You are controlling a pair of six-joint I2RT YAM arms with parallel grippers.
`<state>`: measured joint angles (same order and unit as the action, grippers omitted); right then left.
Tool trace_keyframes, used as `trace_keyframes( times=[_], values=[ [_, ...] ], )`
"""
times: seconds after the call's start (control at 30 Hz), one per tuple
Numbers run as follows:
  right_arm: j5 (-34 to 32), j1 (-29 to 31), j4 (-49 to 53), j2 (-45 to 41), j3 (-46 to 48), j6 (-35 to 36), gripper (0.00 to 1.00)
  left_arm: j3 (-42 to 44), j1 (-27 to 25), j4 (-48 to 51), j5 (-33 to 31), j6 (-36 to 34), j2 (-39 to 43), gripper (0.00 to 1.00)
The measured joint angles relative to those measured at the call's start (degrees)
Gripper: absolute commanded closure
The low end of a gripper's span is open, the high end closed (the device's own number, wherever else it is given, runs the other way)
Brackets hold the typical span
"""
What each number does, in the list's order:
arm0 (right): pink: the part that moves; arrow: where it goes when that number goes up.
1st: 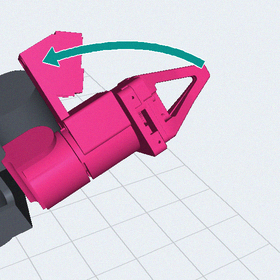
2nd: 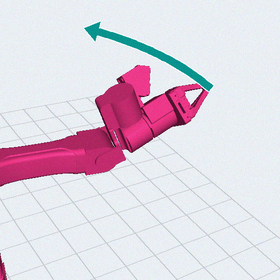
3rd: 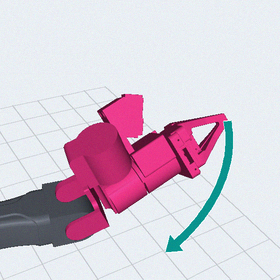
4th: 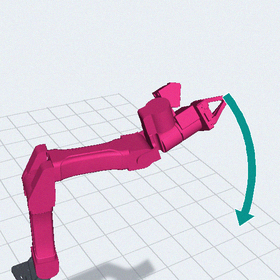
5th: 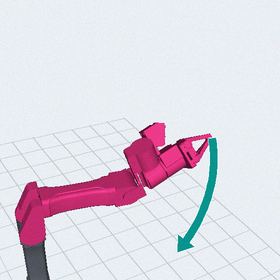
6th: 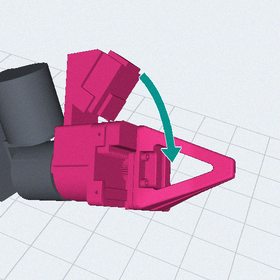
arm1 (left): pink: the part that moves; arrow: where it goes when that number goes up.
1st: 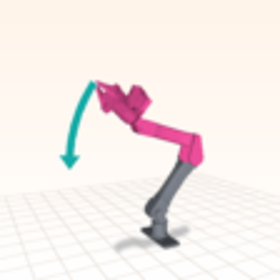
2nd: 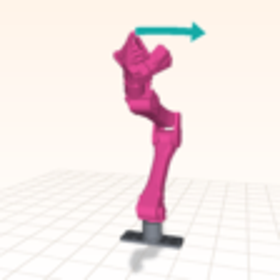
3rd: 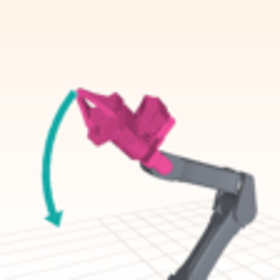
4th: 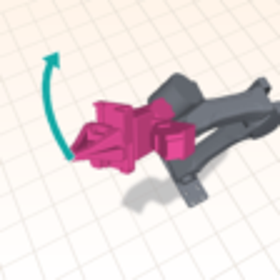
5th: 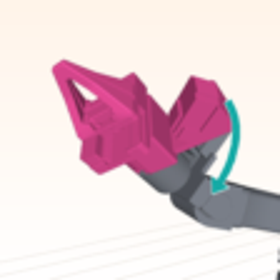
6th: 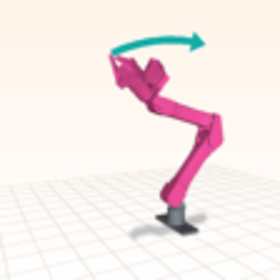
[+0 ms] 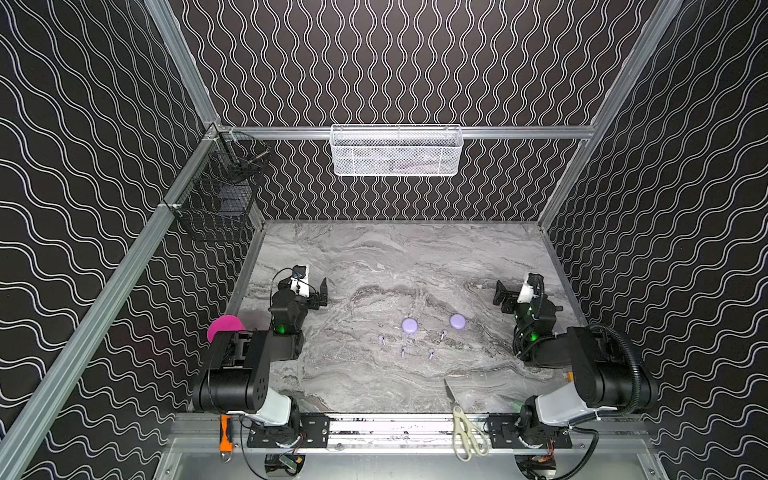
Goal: Insert the wireless bluetooth earbuds into the charging case
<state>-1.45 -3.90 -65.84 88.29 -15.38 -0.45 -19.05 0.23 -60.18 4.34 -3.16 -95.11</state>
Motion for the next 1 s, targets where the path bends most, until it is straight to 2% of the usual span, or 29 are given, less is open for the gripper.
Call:
trace_keyframes(
  times=[0.1, 0.17, 0.23, 0.4, 0.6, 0.73, 0.83, 1.0],
  values=[
    [-0.6, 0.0, 0.0, -0.3, 0.5, -0.1, 0.00, 2.3, 0.0, -2.1, 1.2, 0.0, 1.0, 0.01],
    [-1.5, 0.1, 0.6, -1.9, 0.7, -0.4, 0.01, 5.3, -0.9, -3.2, 0.9, -0.2, 4.8, 0.01],
    [-2.9, 0.1, 2.8, -4.7, 0.1, -0.6, 0.00, 7.0, -3.3, -2.6, -0.4, -0.8, 10.3, 0.01],
    [-7.3, 0.4, 13.8, -11.5, -4.6, -3.5, 0.00, 7.4, -12.7, 4.3, -7.2, -1.9, 30.3, 0.01],
    [-15.0, 0.9, 31.5, -16.4, -11.7, -9.4, 0.00, 6.0, -21.3, 12.8, -10.0, -0.5, 45.3, 0.01],
    [-18.9, 2.2, 41.9, -22.0, -15.0, -13.9, 0.00, 1.4, -23.4, 19.7, -6.4, 2.9, 50.3, 0.01],
    [-22.6, 3.6, 51.9, -25.0, -19.1, -20.6, 0.00, -1.3, -24.2, 24.6, -1.5, 6.4, 52.2, 0.01],
    [-22.8, 4.3, 66.1, -28.1, -27.1, -29.2, 0.00, -6.4, -26.7, 38.4, 1.3, 15.5, 54.6, 0.01]
  ],
)
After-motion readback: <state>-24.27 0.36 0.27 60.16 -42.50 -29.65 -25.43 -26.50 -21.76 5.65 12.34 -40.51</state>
